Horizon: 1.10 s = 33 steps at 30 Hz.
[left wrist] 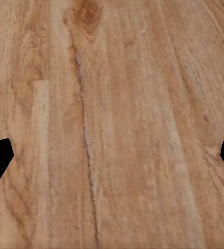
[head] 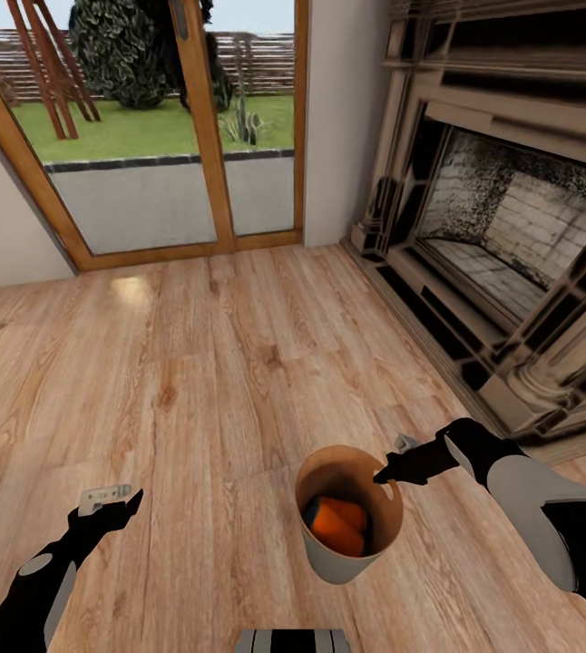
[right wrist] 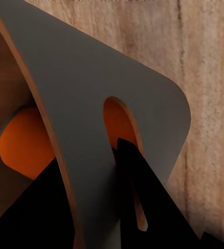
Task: Put the three can of soda from the living room inside the tash can in the kitchen.
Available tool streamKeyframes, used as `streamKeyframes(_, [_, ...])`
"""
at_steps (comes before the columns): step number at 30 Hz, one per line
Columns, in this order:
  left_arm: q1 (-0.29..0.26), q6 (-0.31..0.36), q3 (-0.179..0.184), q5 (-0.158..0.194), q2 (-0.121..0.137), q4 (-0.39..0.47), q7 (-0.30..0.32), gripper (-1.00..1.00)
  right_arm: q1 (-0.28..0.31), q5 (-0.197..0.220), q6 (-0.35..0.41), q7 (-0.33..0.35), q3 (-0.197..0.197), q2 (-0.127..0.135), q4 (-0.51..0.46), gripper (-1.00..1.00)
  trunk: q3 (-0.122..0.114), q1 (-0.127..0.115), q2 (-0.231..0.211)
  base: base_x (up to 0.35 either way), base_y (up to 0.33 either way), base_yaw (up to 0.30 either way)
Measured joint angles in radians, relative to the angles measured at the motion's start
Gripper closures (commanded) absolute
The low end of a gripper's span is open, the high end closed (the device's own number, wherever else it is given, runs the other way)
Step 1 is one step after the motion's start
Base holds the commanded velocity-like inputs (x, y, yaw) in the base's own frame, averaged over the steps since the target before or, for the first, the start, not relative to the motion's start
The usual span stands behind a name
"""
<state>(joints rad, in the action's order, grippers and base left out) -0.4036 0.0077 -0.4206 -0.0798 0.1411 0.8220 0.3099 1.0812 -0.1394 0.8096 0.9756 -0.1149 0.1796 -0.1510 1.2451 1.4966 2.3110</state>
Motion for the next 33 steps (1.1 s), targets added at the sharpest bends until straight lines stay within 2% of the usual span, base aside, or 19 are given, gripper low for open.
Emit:
streamKeyframes(7, [0.0,0.0,0.0,0.0,0.0,0.0,0.0,-1.0,0.0,-0.001,-0.002,0.0,0.0,0.001,-0.001,1.0,0.0,0.0,0.0,0.0,0.0,0.0])
streamKeyframes(33, [0.0,0.0,0.0,-0.003,0.0,-0.001,-0.002,-1.0,0.0,-0.001,-0.006,0.0,0.002,0.007,-0.01,1.0,0.081,0.1,0.182,0.0,0.0,0.0])
